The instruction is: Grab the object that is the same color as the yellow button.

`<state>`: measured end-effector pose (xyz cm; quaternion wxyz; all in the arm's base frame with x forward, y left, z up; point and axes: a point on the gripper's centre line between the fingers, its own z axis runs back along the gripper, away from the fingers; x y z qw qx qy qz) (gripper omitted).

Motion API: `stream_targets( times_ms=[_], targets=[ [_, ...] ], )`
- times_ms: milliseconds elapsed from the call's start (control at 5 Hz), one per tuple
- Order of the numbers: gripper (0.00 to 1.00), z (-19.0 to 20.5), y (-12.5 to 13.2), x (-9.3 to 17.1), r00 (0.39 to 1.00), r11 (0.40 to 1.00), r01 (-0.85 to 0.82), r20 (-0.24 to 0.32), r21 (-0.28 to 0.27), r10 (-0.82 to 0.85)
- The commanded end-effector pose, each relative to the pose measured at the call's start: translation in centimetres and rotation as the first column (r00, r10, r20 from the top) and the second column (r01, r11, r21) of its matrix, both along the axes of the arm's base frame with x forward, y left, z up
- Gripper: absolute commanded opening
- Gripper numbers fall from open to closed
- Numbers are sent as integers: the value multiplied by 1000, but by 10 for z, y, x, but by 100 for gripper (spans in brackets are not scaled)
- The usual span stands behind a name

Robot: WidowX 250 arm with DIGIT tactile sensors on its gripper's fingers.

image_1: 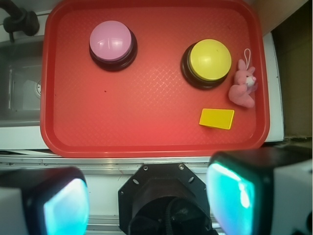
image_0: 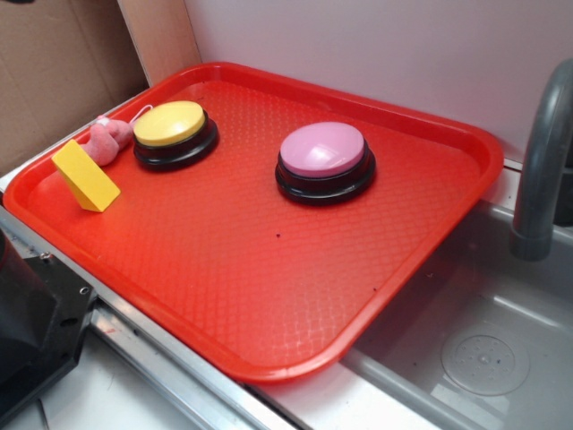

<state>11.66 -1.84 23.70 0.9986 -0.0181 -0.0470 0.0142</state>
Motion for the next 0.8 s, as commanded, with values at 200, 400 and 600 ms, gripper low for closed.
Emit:
stream_targets(
  times_ms=[200, 400, 600],
  targets=[
    [100, -9, 17, 8, 997, 997, -54, 46, -56, 57],
    [100, -25, 37, 14, 995, 994, -98, 14, -50, 99],
    [100, -46, 66, 22, 991, 991, -132, 17, 34, 131]
  ],
)
